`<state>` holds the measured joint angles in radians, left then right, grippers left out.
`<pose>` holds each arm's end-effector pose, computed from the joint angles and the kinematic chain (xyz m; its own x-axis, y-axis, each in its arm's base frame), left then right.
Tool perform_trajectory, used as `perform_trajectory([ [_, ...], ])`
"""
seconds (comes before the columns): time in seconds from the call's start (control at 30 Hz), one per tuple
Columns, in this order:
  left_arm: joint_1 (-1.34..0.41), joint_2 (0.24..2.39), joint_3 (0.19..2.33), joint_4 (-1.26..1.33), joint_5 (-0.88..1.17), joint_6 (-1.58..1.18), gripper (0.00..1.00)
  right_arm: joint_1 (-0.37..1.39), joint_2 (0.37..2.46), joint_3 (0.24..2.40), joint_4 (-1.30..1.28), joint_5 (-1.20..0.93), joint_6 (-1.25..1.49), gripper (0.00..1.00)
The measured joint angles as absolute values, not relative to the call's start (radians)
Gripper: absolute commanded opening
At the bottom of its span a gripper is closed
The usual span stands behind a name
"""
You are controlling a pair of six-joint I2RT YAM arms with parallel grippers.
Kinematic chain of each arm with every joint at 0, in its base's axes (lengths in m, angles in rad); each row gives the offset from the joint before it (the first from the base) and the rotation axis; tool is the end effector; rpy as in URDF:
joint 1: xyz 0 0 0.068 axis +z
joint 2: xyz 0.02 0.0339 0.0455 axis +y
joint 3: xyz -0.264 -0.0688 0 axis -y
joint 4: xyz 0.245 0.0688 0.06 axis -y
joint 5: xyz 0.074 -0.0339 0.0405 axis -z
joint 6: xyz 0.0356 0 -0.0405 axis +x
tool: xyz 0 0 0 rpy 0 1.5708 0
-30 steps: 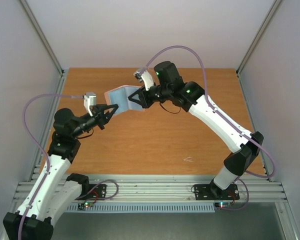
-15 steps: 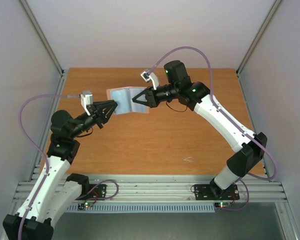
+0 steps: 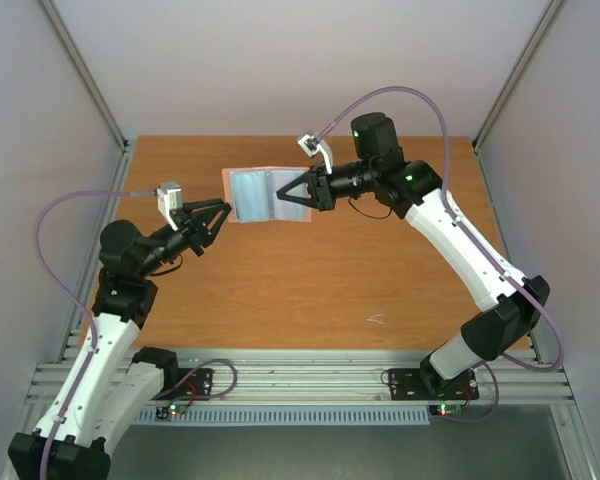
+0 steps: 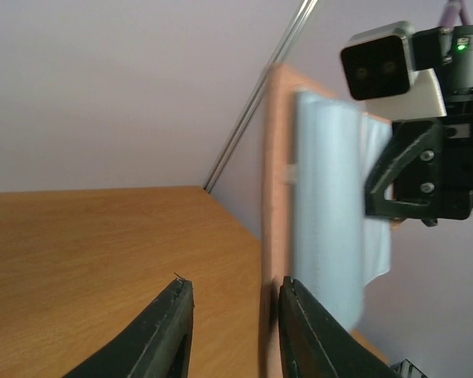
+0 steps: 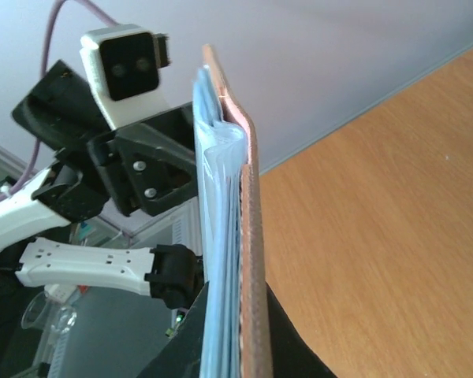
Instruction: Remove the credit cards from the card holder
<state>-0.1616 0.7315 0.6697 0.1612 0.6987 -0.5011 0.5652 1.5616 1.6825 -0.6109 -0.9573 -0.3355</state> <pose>0.1666 -0.0504 0.3447 -0.2767 -0.3276 -0.9034 0.7091 0.5648 -0.4220 0.2689 0.2050 0.4221 -0.0732 -0.2709 -0.9598 -0.9973 0.0113 0.0728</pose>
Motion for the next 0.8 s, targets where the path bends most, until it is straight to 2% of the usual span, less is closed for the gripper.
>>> perform_trajectory([
  [0.13, -0.158, 0.731, 0.669, 0.163, 0.715, -0.494, 0.48, 0.565, 1.545, 1.682, -0.619, -0.990, -0.342, 0.01],
  [0.33, -0.158, 0.733, 0.669, 0.169, 0.758, -0.503, 0.46, 0.566, 1.544, 1.682, -0.611, -1.027, -0.337, 0.01],
  [0.53, -0.171, 0.743, 0.669, 0.183, 0.775, -0.507, 0.51, 0.569, 1.545, 1.682, -0.605, -1.044, -0.333, 0.01],
  [0.8, -0.252, 0.799, 0.680, 0.202, 0.793, -0.506, 0.50, 0.592, 1.592, 1.713, -0.590, -0.997, -0.318, 0.01],
])
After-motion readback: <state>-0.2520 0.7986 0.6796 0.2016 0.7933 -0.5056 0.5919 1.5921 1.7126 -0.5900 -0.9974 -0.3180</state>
